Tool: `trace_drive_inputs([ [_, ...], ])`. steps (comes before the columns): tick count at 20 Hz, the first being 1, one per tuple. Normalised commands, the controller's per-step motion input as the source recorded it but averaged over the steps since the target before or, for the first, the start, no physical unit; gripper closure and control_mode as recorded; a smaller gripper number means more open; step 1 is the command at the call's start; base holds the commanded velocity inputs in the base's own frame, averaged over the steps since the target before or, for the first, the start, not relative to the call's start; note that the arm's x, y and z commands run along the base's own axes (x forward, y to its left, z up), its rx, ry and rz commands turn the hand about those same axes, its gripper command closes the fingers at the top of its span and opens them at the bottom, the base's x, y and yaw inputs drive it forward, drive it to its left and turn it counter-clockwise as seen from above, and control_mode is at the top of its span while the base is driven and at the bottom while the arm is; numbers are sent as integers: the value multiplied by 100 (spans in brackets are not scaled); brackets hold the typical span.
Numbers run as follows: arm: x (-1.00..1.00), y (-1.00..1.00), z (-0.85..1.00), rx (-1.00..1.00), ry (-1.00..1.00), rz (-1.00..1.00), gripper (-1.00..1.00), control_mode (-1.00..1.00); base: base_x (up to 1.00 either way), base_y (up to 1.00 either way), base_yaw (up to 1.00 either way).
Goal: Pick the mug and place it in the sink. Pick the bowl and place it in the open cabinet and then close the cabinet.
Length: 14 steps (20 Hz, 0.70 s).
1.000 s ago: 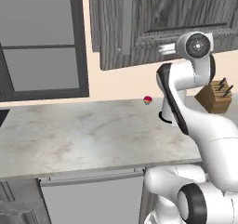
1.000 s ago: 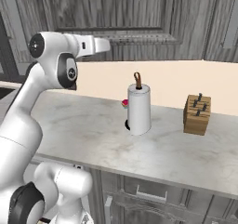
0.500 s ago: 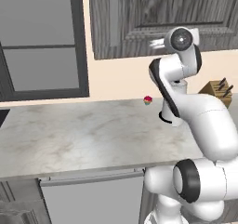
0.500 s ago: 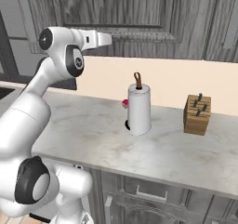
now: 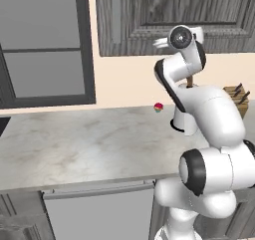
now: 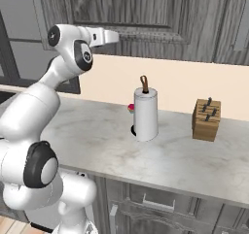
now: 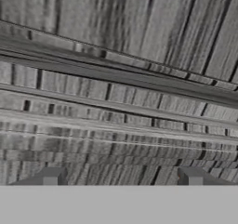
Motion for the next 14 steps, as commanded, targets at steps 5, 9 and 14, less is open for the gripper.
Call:
trace_drive_inputs([
  [5, 55, 0, 0, 0, 0, -5, -100, -100, 0, 0, 0],
  [9, 40, 0, 0, 0, 0, -5, -100, -100, 0, 0, 0],
  [14, 15, 0, 0, 0, 0, -5, -100, -100, 0, 0, 0],
])
